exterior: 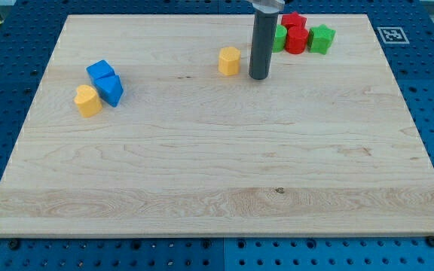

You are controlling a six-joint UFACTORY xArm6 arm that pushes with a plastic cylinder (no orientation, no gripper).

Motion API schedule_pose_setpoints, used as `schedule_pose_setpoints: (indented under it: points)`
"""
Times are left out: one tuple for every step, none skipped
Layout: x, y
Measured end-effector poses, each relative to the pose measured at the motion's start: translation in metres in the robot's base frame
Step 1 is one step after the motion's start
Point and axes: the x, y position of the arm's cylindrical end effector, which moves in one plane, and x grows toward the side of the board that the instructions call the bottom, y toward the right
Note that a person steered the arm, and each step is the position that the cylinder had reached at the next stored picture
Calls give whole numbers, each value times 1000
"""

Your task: Push the yellow hexagon to the right of the blue triangle

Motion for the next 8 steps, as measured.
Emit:
schedule_pose_setpoints:
  points:
    - [1,0]
    - [0,0]
    - [-31,3]
    - [-41,-1]
    - [-41,-18]
    - [-41,-18]
    - [-41,-31]
    - [-41,-60]
